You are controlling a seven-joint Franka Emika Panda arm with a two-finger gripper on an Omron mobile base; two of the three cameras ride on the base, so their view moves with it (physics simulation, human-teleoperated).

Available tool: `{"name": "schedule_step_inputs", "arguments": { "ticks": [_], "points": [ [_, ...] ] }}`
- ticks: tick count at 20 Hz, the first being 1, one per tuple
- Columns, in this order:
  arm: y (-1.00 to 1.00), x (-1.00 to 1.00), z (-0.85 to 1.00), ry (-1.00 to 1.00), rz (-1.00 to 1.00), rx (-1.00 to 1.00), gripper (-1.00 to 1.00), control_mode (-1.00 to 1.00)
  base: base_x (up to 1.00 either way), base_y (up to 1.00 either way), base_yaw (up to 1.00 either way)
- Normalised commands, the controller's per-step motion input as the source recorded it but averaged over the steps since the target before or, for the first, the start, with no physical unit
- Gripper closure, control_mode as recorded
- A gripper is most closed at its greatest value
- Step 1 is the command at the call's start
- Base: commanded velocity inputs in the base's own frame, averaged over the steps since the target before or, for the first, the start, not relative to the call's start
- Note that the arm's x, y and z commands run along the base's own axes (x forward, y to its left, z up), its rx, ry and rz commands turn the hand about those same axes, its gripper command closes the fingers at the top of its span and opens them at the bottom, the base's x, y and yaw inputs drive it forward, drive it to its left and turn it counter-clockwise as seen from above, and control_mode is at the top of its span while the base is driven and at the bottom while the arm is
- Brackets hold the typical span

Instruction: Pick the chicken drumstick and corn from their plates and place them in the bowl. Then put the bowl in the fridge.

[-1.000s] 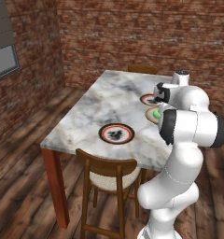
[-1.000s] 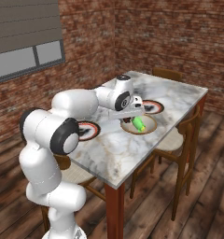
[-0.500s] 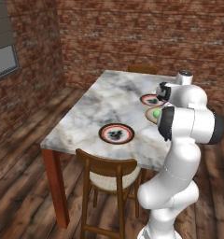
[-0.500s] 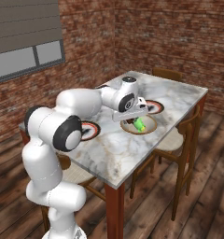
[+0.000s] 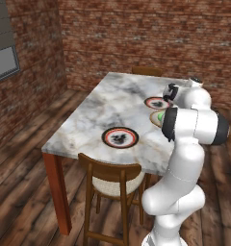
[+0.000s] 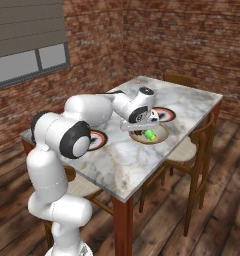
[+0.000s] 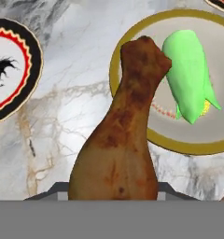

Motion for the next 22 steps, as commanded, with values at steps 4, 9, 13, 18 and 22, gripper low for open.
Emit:
{"name": "schedule_step_inputs", "arguments": {
  "ticks": [4, 9, 13, 18, 22],
  "points": [
    [-0.03, 0.01, -0.13, -0.09, 0.0, 0.24, 1.0, -1.0, 0.0, 0.0, 0.0],
    [0.0, 0.16, -0.03, -0.18, 0.0, 0.03, 1.0, -1.0, 0.0, 0.0, 0.0],
    [0.0, 0.22, -0.02, -0.17, 0.0, -0.04, 1.0, -1.0, 0.0, 0.0, 0.0],
    [0.01, 0.06, -0.07, -0.07, 0.0, -0.06, 1.0, -1.0, 0.0, 0.0, 0.0],
    [0.0, 0.03, -0.16, 0.0, 0.0, -0.09, 1.0, -1.0, 0.0, 0.0, 0.0]
  ]
}}
